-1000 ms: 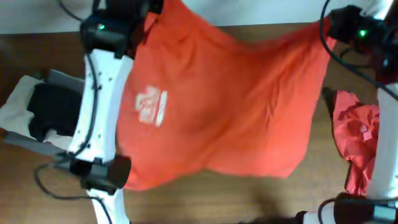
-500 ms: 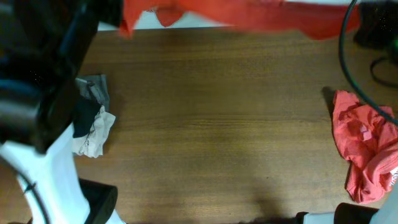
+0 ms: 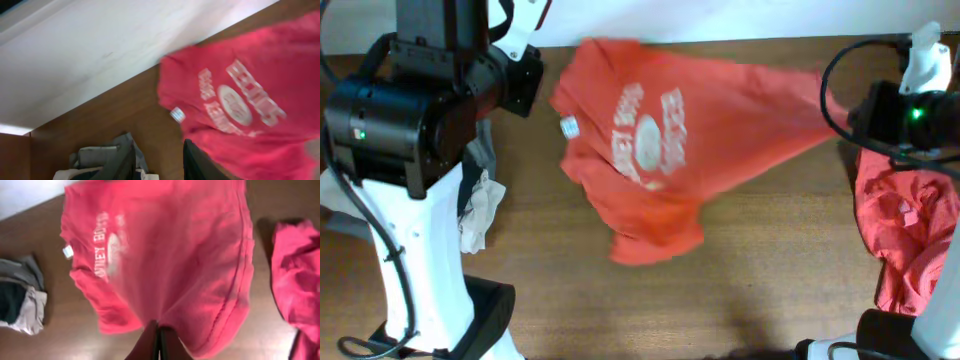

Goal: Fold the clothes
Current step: 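Lift the shirt with both grippers and shake it out flat, then release the shirt and raise both grippers away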

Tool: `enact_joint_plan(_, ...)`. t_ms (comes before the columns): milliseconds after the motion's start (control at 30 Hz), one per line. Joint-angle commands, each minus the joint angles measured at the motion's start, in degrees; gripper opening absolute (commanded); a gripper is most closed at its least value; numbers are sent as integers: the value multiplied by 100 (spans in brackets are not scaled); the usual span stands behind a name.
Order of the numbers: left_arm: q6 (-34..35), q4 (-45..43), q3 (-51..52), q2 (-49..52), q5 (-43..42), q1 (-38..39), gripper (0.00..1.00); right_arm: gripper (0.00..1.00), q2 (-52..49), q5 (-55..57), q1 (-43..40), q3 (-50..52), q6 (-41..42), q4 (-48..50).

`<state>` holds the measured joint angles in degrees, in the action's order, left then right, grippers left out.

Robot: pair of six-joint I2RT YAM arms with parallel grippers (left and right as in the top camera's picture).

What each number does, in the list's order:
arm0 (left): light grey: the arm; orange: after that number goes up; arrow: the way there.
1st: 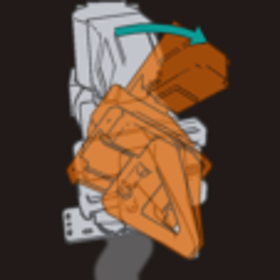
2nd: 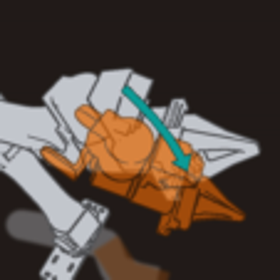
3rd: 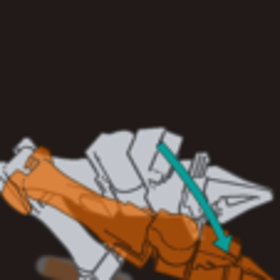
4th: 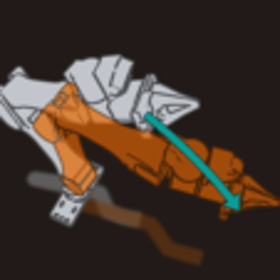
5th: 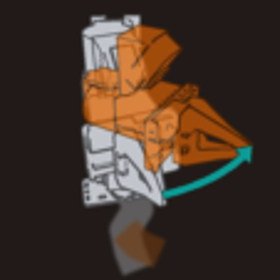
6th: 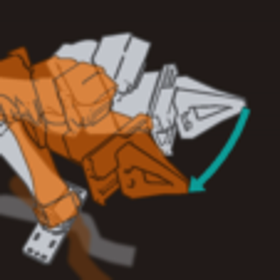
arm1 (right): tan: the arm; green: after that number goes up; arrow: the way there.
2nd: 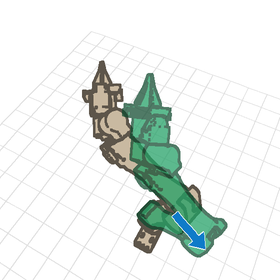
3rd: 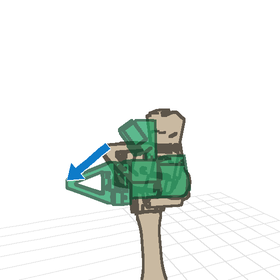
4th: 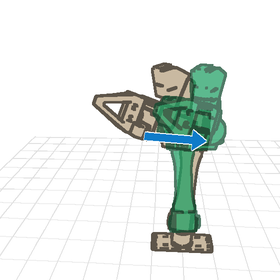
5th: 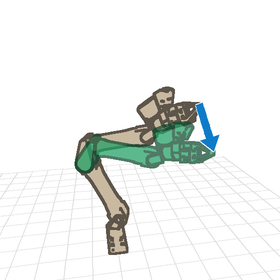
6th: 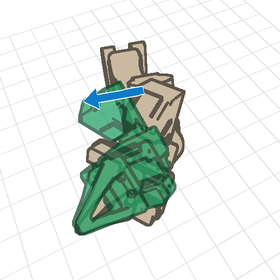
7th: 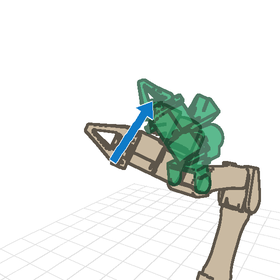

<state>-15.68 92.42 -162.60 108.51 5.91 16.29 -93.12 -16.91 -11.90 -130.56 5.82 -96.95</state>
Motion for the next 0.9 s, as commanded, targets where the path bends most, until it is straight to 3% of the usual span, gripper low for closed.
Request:
enact_joint_plan(0, -37, 20, -52, -140, -57, -28, 31, 12, 256, 409, 37, -9, -87, -39)
enact_joint_plan(133, 52, 50, -50, -140, -59, -28, 36, 53, 304, 476, 37, -9, -92, -37)
enact_joint_plan(433, 153, 192, -7, -138, -664, -26, 38, 66, 258, 911, 28, -9, -85, 24)
enact_joint_plan(533, 367, 212, 223, -138, -822, -26, 37, 66, 164, 896, 26, -9, 111, 26)
enact_joint_plan(633, 367, 304, 715, -133, -1488, -13, 29, 65, -31, 870, 31, -9, 109, 0)
enact_joint_plan(800, 474, 125, 2197, -131, -1856, 173, 25, 56, -437, 809, 31, -9, 280, -22)
enact_joint_plan(867, 579, -149, 2802, -131, -1788, 205, 17, 32, -568, 708, 31, -9, 280, 0)
